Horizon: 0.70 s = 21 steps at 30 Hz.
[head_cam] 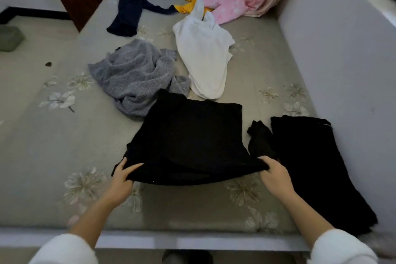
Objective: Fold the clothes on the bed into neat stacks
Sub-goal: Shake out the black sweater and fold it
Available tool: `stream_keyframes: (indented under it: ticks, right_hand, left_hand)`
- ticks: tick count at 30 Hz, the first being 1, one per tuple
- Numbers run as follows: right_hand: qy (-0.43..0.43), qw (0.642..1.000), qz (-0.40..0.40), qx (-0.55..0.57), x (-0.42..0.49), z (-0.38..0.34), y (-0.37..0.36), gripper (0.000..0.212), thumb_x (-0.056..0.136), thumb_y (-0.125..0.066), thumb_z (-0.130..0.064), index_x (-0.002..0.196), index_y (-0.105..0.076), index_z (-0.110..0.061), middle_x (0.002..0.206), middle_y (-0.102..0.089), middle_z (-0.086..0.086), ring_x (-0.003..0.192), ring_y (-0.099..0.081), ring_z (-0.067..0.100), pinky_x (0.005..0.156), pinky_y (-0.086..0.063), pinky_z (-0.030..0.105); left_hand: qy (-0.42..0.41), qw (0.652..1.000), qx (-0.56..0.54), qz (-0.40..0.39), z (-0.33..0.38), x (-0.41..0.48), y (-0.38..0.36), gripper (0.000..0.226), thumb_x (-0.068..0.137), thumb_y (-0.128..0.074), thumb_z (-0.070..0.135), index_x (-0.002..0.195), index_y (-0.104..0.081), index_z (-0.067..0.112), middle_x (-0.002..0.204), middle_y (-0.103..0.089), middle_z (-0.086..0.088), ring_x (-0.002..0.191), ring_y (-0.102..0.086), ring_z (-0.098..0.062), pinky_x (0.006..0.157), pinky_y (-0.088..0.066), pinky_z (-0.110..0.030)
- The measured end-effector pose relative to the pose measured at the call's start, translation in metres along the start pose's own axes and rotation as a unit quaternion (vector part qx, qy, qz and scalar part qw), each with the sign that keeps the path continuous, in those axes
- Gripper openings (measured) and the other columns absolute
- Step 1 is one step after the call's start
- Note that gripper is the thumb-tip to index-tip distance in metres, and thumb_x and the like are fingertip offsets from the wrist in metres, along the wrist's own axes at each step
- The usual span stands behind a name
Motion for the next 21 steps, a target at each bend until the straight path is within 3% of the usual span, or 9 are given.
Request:
stream_keyframes:
  ticks: [2,5,9,13,15,17,21]
  right_hand:
    - [-0.026,0.998,-0.051,-0.040,-0.010,0.022,-0.028,0.041,0.090,-0.051,-0.008,0.130,-0.057,-0.018,0.116,-0.060,0.005,0.107,-0.056,0.023,0.084,-0.046,0.031]
    - [-0.057,0.987,-0.130,-0.078,-0.029,0.049,-0.067,0.048,0.089,-0.052,-0.007,0.136,-0.052,-0.017,0.116,-0.057,0.006,0.104,-0.056,0.020,0.082,-0.044,0.024]
    - [-0.091,0.952,-0.251,-0.151,-0.053,0.078,-0.107,0.057,0.090,-0.053,-0.017,0.144,-0.038,-0.027,0.118,-0.062,0.005,0.092,-0.059,0.016,0.066,-0.042,0.023]
    - [-0.103,0.913,-0.338,-0.204,-0.058,0.091,-0.139,0.062,0.092,-0.051,-0.020,0.149,-0.029,-0.023,0.133,-0.056,0.008,0.114,-0.057,0.024,0.086,-0.049,0.030]
    - [-0.110,0.915,-0.322,-0.219,-0.058,0.087,-0.150,0.051,0.092,-0.051,-0.022,0.141,-0.037,-0.018,0.124,-0.060,0.009,0.110,-0.058,0.026,0.081,-0.048,0.030]
    - [-0.102,0.925,-0.291,-0.220,-0.056,0.078,-0.162,0.036,0.091,-0.050,-0.019,0.126,-0.045,-0.015,0.113,-0.063,0.009,0.101,-0.060,0.025,0.074,-0.048,0.029]
    - [0.007,0.927,-0.214,-0.309,-0.058,0.062,-0.194,0.033,0.087,-0.051,-0.020,0.119,-0.045,-0.017,0.120,-0.048,0.004,0.111,-0.048,0.023,0.085,-0.041,0.035]
  left_hand:
    - [0.023,0.999,0.024,-0.035,-0.024,-0.005,-0.017,0.054,0.091,-0.038,-0.015,0.132,-0.054,0.016,0.159,-0.007,-0.010,0.147,-0.007,-0.027,0.114,-0.019,-0.037]
    - [0.061,0.992,0.063,-0.086,-0.060,-0.012,-0.041,0.051,0.092,-0.041,-0.012,0.133,-0.052,0.015,0.160,-0.003,-0.008,0.146,-0.012,-0.027,0.106,-0.033,-0.030]
    - [0.095,0.969,0.151,-0.172,-0.097,-0.017,-0.072,0.055,0.093,-0.046,-0.002,0.143,-0.039,0.019,0.160,0.003,-0.007,0.142,-0.027,-0.028,0.098,-0.042,-0.028]
    - [0.159,0.939,0.196,-0.235,-0.109,-0.015,-0.105,0.054,0.095,-0.050,0.017,0.146,-0.033,0.015,0.157,-0.013,-0.013,0.138,-0.032,-0.030,0.106,-0.036,-0.033]
    - [0.172,0.950,0.199,-0.165,-0.101,-0.016,-0.116,0.050,0.093,-0.053,0.029,0.138,-0.039,0.013,0.142,-0.032,-0.014,0.116,-0.051,-0.031,0.095,-0.044,-0.037]
    - [0.149,0.968,0.179,-0.090,-0.092,-0.018,-0.130,0.047,0.089,-0.059,0.038,0.126,-0.042,0.014,0.125,-0.040,-0.011,0.090,-0.056,-0.026,0.078,-0.049,-0.036]
    - [0.097,0.971,0.201,-0.091,-0.089,-0.021,-0.164,0.066,0.084,-0.065,0.047,0.134,-0.032,0.018,0.122,-0.039,-0.008,0.102,-0.054,-0.026,0.073,-0.048,-0.034]
Point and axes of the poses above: each hand's wrist, its own x-axis towards the middle knuckle, its own y-axis out of the back of the hand, z = x × y, the point moved 1 cm from there along x, towards the middle knuckle
